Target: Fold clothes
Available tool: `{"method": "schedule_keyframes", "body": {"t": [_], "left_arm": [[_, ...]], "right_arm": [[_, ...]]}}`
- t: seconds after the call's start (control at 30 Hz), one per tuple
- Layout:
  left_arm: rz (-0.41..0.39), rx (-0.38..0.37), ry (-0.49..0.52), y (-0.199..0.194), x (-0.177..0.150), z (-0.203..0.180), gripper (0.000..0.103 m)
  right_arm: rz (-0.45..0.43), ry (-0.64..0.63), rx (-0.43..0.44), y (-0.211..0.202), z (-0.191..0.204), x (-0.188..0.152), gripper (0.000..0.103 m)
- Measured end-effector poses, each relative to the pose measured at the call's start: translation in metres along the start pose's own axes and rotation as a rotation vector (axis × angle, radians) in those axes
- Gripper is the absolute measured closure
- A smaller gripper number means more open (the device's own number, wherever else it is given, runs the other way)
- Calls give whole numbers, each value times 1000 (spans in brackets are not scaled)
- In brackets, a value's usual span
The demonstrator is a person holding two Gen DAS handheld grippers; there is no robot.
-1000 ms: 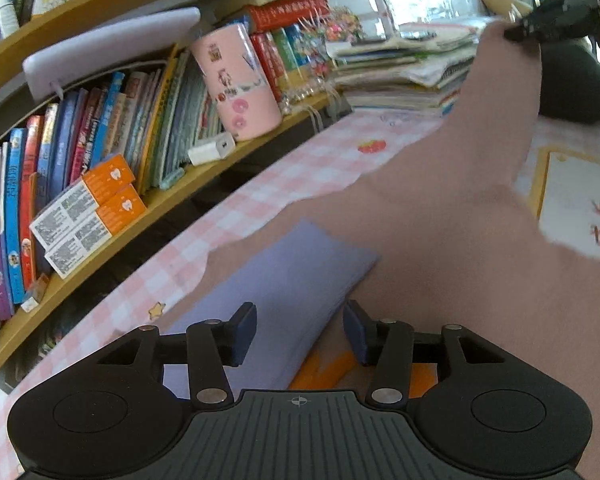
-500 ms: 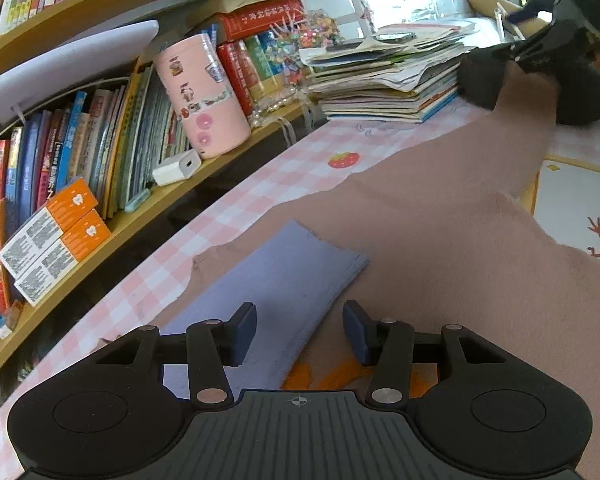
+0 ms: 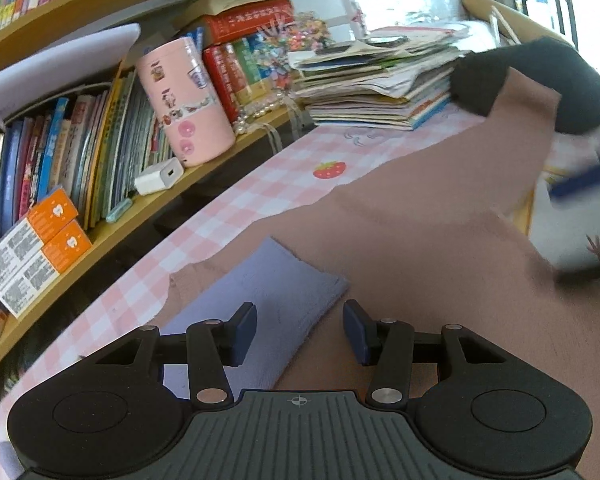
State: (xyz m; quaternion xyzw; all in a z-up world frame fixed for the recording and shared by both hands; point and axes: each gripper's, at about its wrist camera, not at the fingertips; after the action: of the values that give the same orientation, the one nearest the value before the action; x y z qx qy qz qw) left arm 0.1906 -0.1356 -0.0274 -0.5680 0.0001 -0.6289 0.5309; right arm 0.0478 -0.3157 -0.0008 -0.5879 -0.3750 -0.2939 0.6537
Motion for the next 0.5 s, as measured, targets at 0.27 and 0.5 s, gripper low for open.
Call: {"method": "schedule_keyframes", "body": {"t": [0.27,0.5], "left_arm": [[-4,27,-90,5,-5,13,92],[-149,175,-286,-111,-38,100,97]], "right_arm": [[59,-56,-4,-3,29,-21,47],[46,-115,-65,-5,43,-26,47]]}}
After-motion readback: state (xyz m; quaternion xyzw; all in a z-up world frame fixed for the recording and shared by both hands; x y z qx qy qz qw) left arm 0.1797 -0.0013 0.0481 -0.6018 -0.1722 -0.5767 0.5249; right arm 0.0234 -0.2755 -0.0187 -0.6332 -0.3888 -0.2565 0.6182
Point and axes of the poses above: each gripper's, at about its wrist camera, not at the fingertips, and y roughly the way its jaws point, z to its left, x to its top, and after that the axes turned 5 degrees about y, right-handed
